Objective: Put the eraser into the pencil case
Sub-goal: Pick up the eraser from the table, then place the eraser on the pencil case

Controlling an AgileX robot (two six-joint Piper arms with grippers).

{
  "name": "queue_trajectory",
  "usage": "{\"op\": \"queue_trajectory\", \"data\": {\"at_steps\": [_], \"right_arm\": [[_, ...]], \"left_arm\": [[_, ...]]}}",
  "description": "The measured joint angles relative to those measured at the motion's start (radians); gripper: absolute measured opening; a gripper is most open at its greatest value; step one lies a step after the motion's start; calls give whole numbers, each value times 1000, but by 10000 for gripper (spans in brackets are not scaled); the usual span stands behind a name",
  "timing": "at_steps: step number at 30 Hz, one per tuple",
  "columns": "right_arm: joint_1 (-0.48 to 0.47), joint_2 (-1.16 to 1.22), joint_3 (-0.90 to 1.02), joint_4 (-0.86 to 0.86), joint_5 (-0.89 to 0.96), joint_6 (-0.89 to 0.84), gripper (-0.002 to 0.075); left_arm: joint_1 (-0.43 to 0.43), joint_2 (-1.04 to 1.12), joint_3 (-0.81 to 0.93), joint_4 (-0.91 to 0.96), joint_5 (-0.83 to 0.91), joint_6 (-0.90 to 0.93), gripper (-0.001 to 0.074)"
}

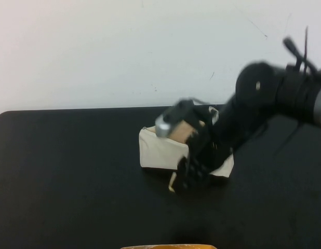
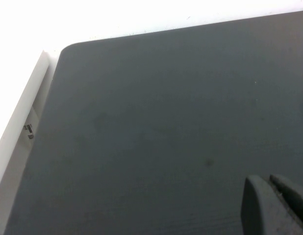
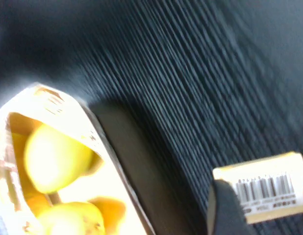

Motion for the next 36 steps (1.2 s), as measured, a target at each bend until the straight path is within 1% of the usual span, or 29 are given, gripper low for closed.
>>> {"op": "queue_trajectory", "data": {"at_steps": [3,6,9,13,15,20,21,22,25,26,28,30,31,33,36], "right_arm": [[0,0,-103,1,60,0,302],[1,0,-198,-19,74,0,302],[2,0,-268,-109,46,-12,302],[2,4,-288,-268,-45,-34,302],[2,19,-291,-317,-93,-29,302],[2,72,-290,-394,-147,86,302],[2,81,-290,-407,-147,108,312],[2,89,-290,-420,-145,132,347],[2,101,-290,-462,-139,178,494],[2,102,-292,-469,-134,185,529],[2,102,-306,-476,-113,196,552],[2,102,-332,-480,-72,203,532],[2,100,-354,-480,-41,203,505],[2,98,-412,-480,36,207,428],[2,87,-518,-493,169,207,244]], "left_arm": [[0,0,0,0,0,2,-1],[0,0,0,0,0,2,-1],[0,0,0,0,0,2,-1],[0,0,0,0,0,2,-1],[0,0,0,0,0,2,-1],[0,0,0,0,0,2,-1],[0,0,0,0,0,2,-1],[0,0,0,0,0,2,-1],[0,0,0,0,0,2,-1],[0,0,0,0,0,2,-1],[0,0,0,0,0,2,-1],[0,0,0,0,0,2,-1],[0,0,0,0,0,2,-1],[0,0,0,0,0,2,-1],[0,0,0,0,0,2,-1]]}}
